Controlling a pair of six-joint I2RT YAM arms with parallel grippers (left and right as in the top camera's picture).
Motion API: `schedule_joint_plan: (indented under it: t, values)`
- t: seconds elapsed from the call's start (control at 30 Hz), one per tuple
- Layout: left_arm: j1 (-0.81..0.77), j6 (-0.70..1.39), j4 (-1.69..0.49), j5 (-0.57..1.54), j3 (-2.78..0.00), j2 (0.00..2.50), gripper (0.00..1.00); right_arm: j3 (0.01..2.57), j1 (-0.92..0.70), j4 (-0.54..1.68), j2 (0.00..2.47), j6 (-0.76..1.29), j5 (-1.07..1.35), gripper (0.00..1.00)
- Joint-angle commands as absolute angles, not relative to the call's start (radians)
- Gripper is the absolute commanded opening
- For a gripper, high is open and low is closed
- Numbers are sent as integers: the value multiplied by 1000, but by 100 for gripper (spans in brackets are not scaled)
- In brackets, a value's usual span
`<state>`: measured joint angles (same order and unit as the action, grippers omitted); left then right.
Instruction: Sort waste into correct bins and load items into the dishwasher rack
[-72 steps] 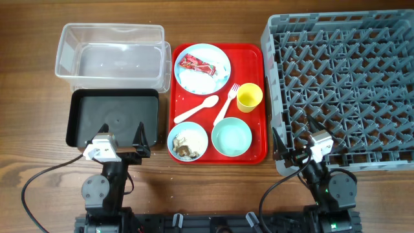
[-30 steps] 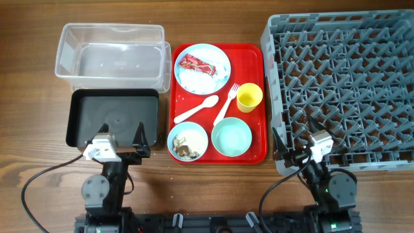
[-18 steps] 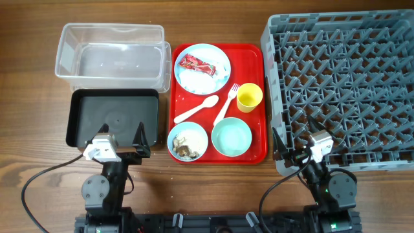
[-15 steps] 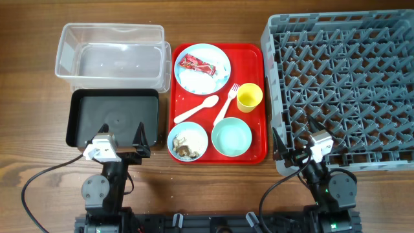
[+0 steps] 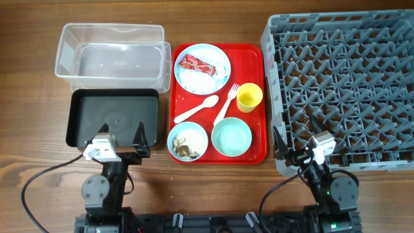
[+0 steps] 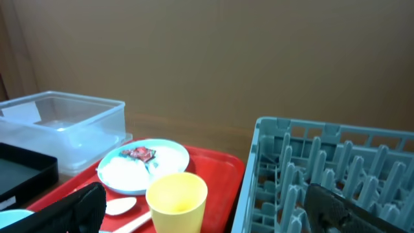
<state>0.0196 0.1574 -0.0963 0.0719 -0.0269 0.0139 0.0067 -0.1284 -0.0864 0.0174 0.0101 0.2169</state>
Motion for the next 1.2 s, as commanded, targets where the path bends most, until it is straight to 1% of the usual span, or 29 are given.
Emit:
schedule_joint_plan:
  t: [0.0, 0.07, 0.4, 0.57, 0.7, 0.83, 0.97, 1.17]
  values:
    - [18, 138, -93, 61, -16, 3, 100, 5, -133, -152, 11, 89, 234, 100]
    - [18, 138, -93, 62, -16, 3, 100, 6, -133, -183, 11, 135, 234, 100]
    - [18, 145, -73, 109, -27, 3, 100, 6, -134, -169, 21, 126, 284, 100]
    - [18, 159, -74, 115, -86, 4, 100, 40, -134, -168, 68, 22, 310, 100]
    - [18, 168, -86, 123, -171, 44, 100, 114, -134, -168, 144, -20, 309, 100]
    - [18, 167, -105, 131, -274, 150, 100, 222, -134, -152, 277, -27, 311, 100]
    - [18, 167, -123, 191, -415, 334, 100, 349, -134, -108, 432, -27, 325, 100]
    - [0, 159, -264, 224, -692, 647, 100, 534, -134, -12, 620, -27, 324, 100]
